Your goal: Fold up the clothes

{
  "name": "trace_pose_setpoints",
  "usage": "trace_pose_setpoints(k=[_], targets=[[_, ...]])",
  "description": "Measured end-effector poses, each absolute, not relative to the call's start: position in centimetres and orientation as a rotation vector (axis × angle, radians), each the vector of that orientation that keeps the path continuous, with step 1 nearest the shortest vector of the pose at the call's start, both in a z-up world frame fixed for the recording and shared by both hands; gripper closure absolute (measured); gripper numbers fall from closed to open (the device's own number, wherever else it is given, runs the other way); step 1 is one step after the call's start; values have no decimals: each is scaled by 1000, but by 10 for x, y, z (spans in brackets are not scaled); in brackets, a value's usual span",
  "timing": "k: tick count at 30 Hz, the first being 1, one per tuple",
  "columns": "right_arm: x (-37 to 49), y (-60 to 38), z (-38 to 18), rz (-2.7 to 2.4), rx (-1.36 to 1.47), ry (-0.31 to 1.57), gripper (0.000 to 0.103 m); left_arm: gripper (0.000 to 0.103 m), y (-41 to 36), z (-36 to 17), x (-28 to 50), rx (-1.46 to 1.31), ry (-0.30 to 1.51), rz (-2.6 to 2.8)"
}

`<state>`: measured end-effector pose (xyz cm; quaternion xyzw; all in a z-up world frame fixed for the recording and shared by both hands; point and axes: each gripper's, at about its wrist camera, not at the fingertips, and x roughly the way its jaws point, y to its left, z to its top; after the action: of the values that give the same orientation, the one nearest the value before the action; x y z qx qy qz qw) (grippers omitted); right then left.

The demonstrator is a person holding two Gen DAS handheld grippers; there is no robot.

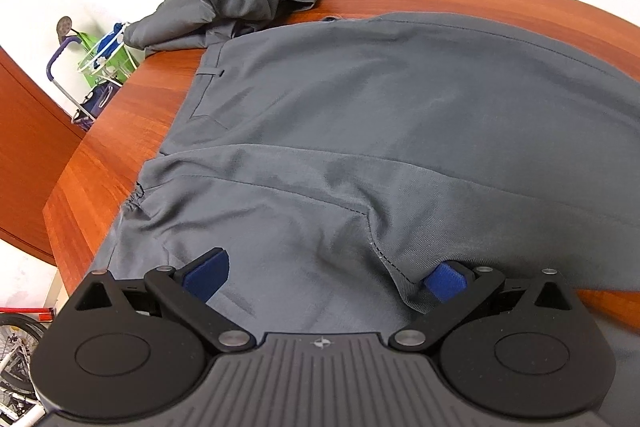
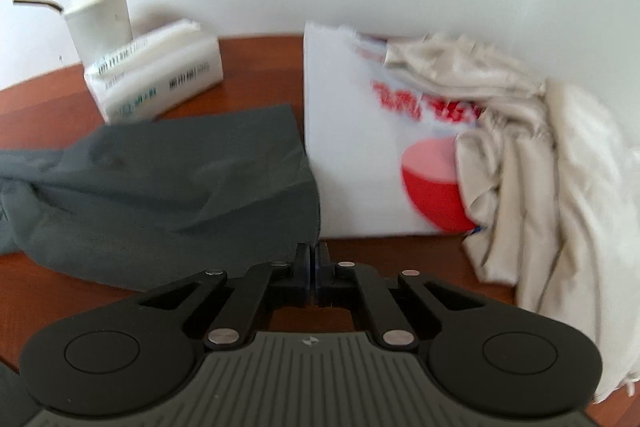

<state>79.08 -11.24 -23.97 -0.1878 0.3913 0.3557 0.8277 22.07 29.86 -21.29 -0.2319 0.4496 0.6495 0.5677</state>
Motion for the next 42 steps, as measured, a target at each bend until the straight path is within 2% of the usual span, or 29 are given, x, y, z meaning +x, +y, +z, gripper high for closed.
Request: trace_pose_setpoints(k=[12, 24, 42], targets=[[802, -125, -183, 681, -382, 764, 101, 0, 294, -210, 204, -548, 1021, 1551], [794, -137, -232, 632, -539, 974, 101, 0, 285, -217, 190, -552, 1059, 1530], [765, -162, -262, 630, -564, 1089, 101, 0, 276, -225, 174, -572, 1076, 1548]])
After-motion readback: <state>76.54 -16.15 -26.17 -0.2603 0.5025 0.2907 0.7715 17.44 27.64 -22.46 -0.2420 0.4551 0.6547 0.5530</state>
